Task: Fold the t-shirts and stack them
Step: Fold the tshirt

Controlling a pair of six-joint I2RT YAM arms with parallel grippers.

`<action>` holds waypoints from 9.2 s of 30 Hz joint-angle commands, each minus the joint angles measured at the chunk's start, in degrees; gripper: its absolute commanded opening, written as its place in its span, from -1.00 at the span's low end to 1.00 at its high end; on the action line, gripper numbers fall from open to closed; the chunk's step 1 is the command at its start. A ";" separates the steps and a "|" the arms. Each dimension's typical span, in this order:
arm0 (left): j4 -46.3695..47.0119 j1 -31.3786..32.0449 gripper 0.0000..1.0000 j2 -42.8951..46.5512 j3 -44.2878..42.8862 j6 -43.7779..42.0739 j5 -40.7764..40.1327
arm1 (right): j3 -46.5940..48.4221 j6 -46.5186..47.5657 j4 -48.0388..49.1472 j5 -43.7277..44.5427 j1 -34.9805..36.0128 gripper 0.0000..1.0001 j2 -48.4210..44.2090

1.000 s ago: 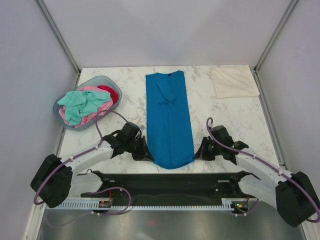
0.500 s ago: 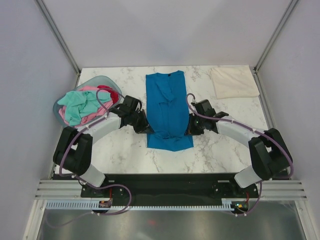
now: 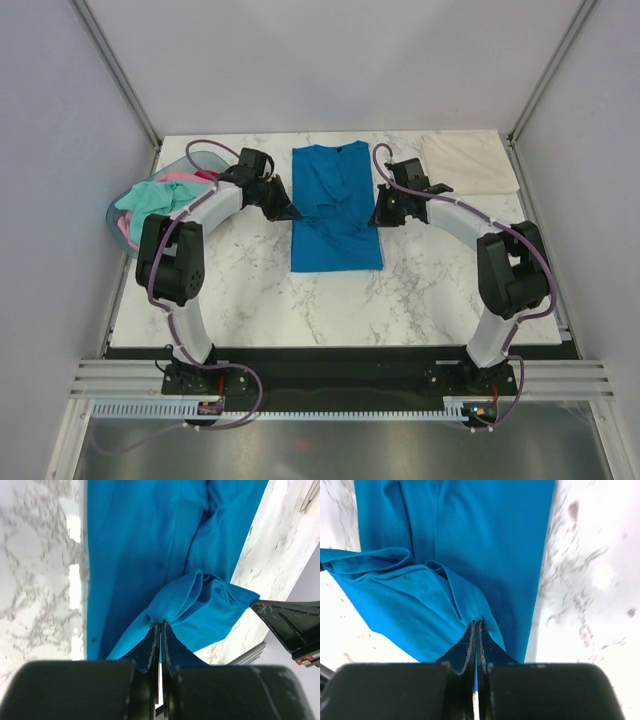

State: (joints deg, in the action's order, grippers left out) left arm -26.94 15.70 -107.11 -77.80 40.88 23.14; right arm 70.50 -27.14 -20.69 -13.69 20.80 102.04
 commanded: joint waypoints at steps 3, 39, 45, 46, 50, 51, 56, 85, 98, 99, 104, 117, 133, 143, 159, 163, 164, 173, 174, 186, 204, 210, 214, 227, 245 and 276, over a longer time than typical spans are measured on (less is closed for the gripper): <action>-1.62 -1.55 -0.95 -6.61 -9.64 -3.61 3.58 | 9.46 1.56 -0.85 -1.77 -2.60 -1.00 4.12; -10.85 -4.54 0.00 -14.56 -29.08 -8.97 -8.63 | 26.55 1.38 -2.07 -4.41 -8.49 -0.12 18.39; -10.68 -1.03 0.05 -3.91 -12.04 -10.38 -9.86 | 11.63 3.93 -4.54 -7.40 -8.58 0.00 8.46; -10.68 -0.50 0.05 -2.59 -8.89 -10.91 -9.78 | 10.11 4.45 -4.45 -9.14 -8.41 0.00 7.66; -7.96 0.47 0.07 -0.03 -1.84 -10.83 -8.46 | 3.87 6.74 -4.01 -11.09 -7.70 0.00 3.79; -6.65 0.47 0.08 0.15 -0.09 -10.74 -7.50 | 3.16 7.01 -3.84 -11.09 -7.44 0.01 3.35; -5.67 1.26 0.08 -0.38 3.18 -10.74 -6.70 | -0.71 7.80 -2.78 -12.15 -5.86 0.01 3.08; -5.05 9.96 -0.30 16.75 28.40 -5.82 -6.79 | -32.70 -0.46 1.80 -2.66 1.09 -0.50 -21.08; -5.76 9.79 -0.27 13.52 11.10 -6.61 -10.30 | -15.50 3.93 -3.14 1.92 1.00 -0.70 -16.99; -5.50 9.70 -0.28 12.38 10.05 -6.87 -10.48 | -12.96 4.72 -2.61 1.83 1.00 -0.76 -15.57; -4.88 9.26 -0.30 4.20 1.87 -8.89 -12.24 | -6.26 7.09 -0.14 2.45 0.91 -0.87 -7.22; -5.05 5.39 -0.33 -8.37 -6.22 -9.77 -14.70 | 5.52 7.01 1.35 3.05 -1.81 -0.90 9.22; -8.30 4.86 -0.20 -7.07 -9.46 -10.47 -12.33 | 5.08 4.37 2.15 4.90 -3.75 -0.85 8.98; -12.09 4.86 0.04 12.44 5.35 -12.76 -7.08 | -4.21 -1.16 -7.70 5.00 -3.83 -0.28 -8.32; 9.10 8.47 0.06 25.99 39.30 0.77 2.36 | -34.90 -14.07 3.19 -2.48 -1.29 0.07 -26.89; 10.58 8.55 0.02 24.76 40.27 1.65 0.42 | -38.76 -18.29 7.40 -2.66 -0.50 0.06 -28.55; 10.94 8.55 0.00 24.15 40.62 1.83 0.16 | -39.99 -19.09 7.85 -2.05 -0.49 0.05 -29.00; 12.52 8.55 -0.24 22.03 41.41 2.36 -0.37 | -43.16 -22.78 11.55 -0.11 -0.32 0.02 -30.32; 12.44 8.55 -0.26 22.03 41.41 2.36 -0.63 | -43.34 -23.13 11.98 -0.19 -0.32 0.01 -30.32; 12.52 8.55 -0.67 21.06 40.62 1.57 -2.13 | -48.35 -27.27 19.88 -0.37 -0.14 -0.16 -29.62; 11.56 8.64 -0.95 23.17 40.18 -0.72 -2.04 | -51.60 -23.23 24.13 0.24 -0.14 -1.00 -29.34; 8.31 11.09 -0.95 29.93 40.97 -0.54 -3.70 | -50.20 -19.89 15.96 2.79 0.38 -1.00 -36.28; 5.33 14.61 -0.95 34.68 41.06 0.95 -5.55 | -48.71 -19.10 10.50 3.67 0.82 -1.00 -41.30; -5.31 25.42 -0.95 50.50 42.29 8.42 -9.70 | -43.87 -16.55 -10.94 4.29 1.17 -1.00 -63.00; -10.94 27.47 -0.95 42.17 24.55 8.25 -14.17 | -24.81 -3.99 -10.79 4.91 1.18 -1.00 -49.34; -10.15 -4.45 -0.95 -7.30 -19.10 -8.26 -0.90 | 27.66 0.33 -1.73 -6.88 -4.18 -0.90 15.46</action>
State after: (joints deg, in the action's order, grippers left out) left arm -37.60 11.62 -109.62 -89.45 37.47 19.66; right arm 93.91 -25.89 -24.18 -19.49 17.74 114.50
